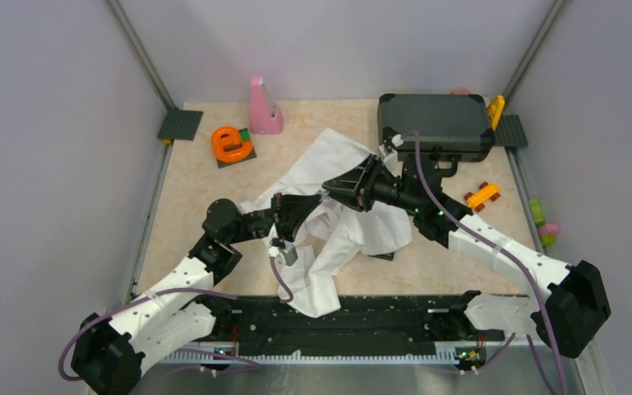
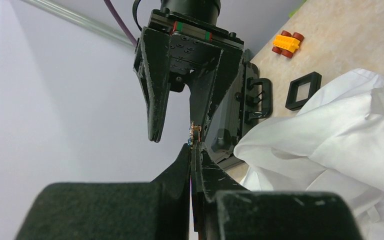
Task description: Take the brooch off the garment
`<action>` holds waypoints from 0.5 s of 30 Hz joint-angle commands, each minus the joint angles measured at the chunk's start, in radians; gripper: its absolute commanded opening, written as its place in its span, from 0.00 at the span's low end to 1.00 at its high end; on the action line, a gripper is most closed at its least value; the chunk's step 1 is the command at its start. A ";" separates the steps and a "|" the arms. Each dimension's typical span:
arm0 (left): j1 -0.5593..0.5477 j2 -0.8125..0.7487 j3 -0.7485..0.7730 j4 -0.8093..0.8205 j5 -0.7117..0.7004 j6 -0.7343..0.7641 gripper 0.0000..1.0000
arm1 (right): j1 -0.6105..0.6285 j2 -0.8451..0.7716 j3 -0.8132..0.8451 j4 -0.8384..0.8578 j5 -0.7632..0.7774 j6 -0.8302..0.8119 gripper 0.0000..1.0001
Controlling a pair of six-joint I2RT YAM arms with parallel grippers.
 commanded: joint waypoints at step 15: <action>-0.012 0.022 0.021 0.087 -0.027 -0.223 0.45 | 0.004 0.028 0.008 0.102 -0.016 -0.167 0.00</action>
